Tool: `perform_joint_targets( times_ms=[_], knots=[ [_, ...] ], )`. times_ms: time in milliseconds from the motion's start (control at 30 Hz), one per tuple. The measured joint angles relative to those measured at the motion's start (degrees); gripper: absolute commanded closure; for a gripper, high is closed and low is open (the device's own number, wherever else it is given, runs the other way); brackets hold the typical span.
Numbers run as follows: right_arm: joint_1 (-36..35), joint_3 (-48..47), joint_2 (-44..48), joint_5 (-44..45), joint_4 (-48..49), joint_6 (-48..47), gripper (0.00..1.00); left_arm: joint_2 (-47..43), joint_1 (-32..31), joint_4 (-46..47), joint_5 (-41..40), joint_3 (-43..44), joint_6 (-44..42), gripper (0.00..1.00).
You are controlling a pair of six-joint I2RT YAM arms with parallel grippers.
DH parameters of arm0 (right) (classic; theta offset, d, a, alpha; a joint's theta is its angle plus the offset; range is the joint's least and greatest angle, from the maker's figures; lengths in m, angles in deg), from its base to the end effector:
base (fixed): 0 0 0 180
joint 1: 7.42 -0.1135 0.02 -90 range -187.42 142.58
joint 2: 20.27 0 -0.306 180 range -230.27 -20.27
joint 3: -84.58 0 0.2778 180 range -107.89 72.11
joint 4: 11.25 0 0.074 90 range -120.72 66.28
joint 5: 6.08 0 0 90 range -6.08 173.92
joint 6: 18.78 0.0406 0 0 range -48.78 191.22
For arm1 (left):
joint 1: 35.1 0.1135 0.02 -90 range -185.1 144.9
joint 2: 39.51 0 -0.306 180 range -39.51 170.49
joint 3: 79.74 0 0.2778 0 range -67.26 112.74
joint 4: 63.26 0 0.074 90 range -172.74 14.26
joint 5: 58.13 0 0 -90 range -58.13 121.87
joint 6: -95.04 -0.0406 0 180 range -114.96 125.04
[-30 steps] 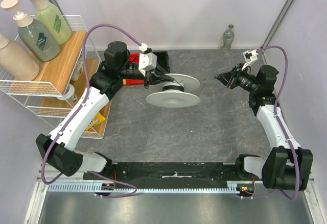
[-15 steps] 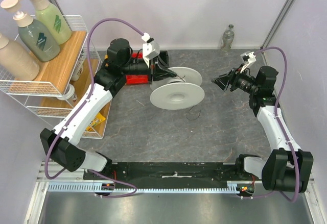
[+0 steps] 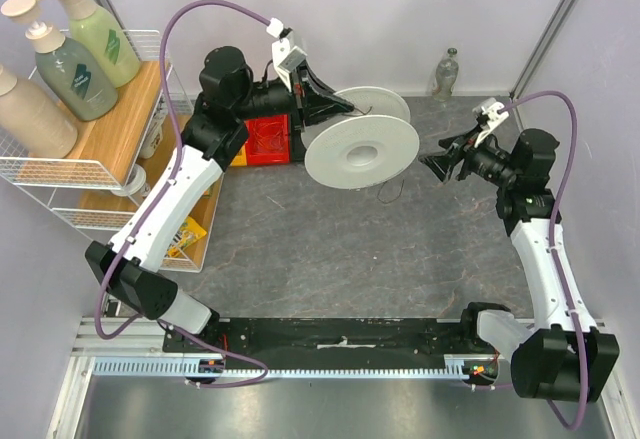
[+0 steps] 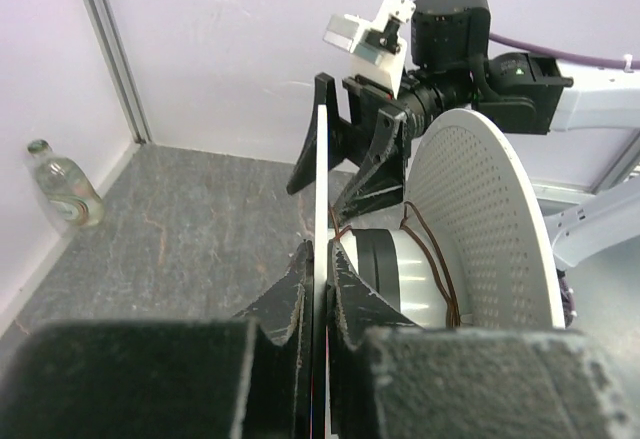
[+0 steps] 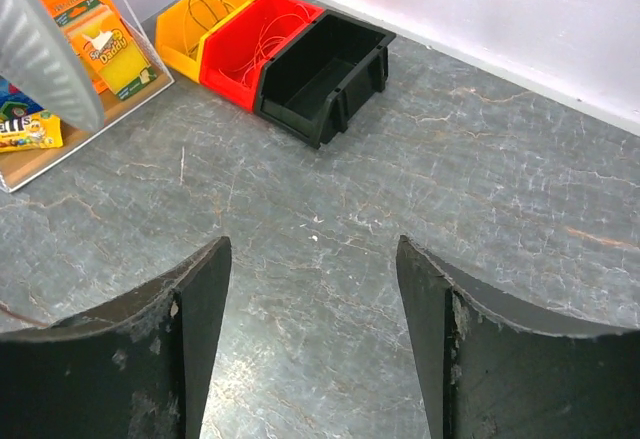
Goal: Wrap the cables
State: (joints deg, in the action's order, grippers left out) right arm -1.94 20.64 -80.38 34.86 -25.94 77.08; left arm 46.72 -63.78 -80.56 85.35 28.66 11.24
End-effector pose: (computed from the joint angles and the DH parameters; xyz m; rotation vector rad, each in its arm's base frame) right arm 0.2453 0.0073 0.3784 -0.4535 1.6933 0.7530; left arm 0.2957 -0.1990 0.5320 1.0542 1.2569 -1.1606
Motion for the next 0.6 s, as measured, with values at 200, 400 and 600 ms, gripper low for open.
perform_joint_targets(
  times_ms=[200,400,600],
  knots=[
    [0.0,-0.48,0.07,-0.31,0.72,7.74,0.25,1.22,0.0,1.95,-1.09,3.54,1.27,0.98],
    [-0.33,0.46,-0.33,-0.44,7.85,22.16,0.28,2.32,0.07,3.17,-2.21,4.83,2.25,0.98],
    [-2.19,1.77,-2.99,-0.13,11.85,30.67,0.29,2.78,0.07,3.89,-2.49,4.85,3.48,0.98]
  ],
)
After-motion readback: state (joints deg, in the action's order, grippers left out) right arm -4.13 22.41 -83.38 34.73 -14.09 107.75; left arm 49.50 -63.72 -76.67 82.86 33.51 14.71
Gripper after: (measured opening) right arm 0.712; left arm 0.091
